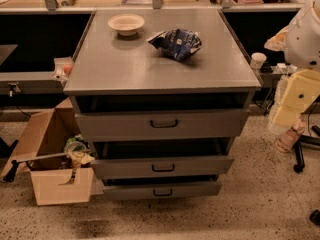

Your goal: Open middle drawer

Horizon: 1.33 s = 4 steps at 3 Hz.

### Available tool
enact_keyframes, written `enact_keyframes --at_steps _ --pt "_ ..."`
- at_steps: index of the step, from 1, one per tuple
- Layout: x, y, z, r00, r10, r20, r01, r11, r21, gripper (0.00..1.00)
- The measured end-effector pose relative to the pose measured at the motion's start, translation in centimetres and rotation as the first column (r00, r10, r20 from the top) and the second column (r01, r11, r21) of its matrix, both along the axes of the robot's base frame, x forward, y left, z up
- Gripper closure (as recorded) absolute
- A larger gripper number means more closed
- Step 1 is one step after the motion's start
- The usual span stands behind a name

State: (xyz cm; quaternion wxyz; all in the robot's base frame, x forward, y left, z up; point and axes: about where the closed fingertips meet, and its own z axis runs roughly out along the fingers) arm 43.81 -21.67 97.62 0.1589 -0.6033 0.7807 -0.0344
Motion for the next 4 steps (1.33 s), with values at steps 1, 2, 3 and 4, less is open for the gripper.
enact_keyframes --at_steps 1,2,3,4 --pt "0.0 0.0 0.0 1.0000 0.000 0.000 0.000 1.000 0.000 0.00" --pt "-0.6 0.5 -3.5 0.9986 0.046 -0.028 -0.046 0.999 -0.005 0.00" --pt "-1.6 2.5 -11.1 0.9860 0.158 -0.055 -0.155 0.987 0.044 0.00" --pt "-4.0 5.8 -23.8 0.9537 0.250 -0.168 -0.232 0.966 0.118 0.00"
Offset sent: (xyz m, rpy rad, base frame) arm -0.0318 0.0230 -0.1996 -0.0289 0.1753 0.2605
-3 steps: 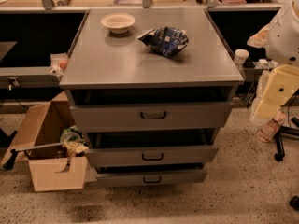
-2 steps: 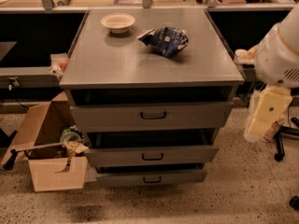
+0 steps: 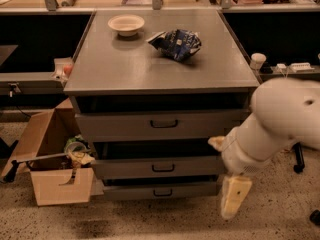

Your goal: Open middle drawer

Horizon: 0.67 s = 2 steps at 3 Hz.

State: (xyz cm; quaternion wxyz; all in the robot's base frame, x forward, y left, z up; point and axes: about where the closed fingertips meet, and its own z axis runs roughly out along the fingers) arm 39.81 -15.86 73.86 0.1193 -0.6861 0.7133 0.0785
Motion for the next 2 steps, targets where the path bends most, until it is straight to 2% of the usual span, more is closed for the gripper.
enact_keyframes --at_steps 1,2 --pt "-2.85 1.85 -9.66 0.9881 0.045 -0.147 -0.043 0.999 0.014 0.00" --pt "-2.85 1.85 -9.67 0.9881 0.045 -0.147 -0.043 0.999 0.014 0.00"
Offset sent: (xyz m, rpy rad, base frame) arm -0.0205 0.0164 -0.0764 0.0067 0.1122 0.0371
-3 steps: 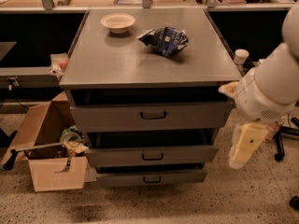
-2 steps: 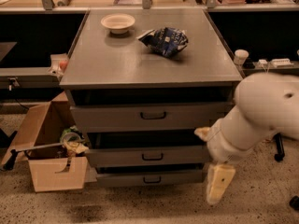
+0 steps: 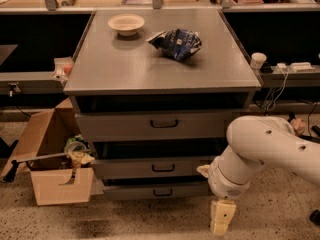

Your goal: Open middle drawer

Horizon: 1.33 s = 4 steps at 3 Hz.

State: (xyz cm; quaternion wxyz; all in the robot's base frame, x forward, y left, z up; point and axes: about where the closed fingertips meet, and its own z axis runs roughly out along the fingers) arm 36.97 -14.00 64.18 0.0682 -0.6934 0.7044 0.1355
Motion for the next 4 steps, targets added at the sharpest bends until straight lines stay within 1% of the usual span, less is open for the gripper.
enact_keyframes --at_steps 1,2,3,4 --pt "1.6 -0.1 -2.8 0.9998 -0.009 0.019 0.009 1.000 -0.010 0.00" --pt "5.2 -0.6 -8.1 0.9981 -0.003 0.061 0.004 1.000 -0.015 0.00" --pt "10.3 -1.3 -13.7 0.9907 -0.007 0.136 0.012 0.999 -0.036 0.00" --pt "14.4 -2.1 -16.7 0.9823 -0.032 0.185 0.041 0.998 -0.044 0.00"
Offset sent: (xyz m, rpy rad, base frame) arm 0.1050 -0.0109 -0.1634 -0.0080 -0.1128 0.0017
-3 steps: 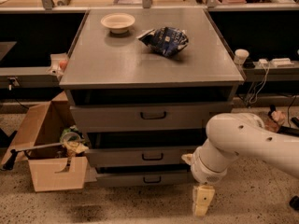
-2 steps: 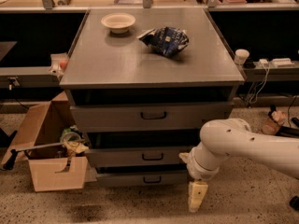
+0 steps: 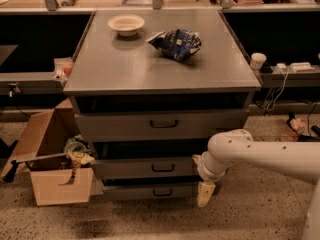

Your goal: Open middle drawer

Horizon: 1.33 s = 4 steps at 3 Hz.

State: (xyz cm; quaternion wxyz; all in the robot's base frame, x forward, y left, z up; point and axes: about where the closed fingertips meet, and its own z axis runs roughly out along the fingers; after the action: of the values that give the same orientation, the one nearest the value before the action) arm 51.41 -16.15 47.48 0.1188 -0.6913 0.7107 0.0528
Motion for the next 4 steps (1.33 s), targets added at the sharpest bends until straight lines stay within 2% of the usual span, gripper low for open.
enact_keyframes --at_steps 1,3,4 --pt "2.6 -0.5 -1.9 0.9997 -0.019 0.013 0.020 1.000 -0.015 0.00" --pt "7.6 -1.9 -5.5 0.9988 -0.047 -0.011 0.047 0.999 -0.015 0.00" --pt "10.0 -2.2 -7.9 0.9985 -0.037 -0.040 0.037 0.999 -0.015 0.04"
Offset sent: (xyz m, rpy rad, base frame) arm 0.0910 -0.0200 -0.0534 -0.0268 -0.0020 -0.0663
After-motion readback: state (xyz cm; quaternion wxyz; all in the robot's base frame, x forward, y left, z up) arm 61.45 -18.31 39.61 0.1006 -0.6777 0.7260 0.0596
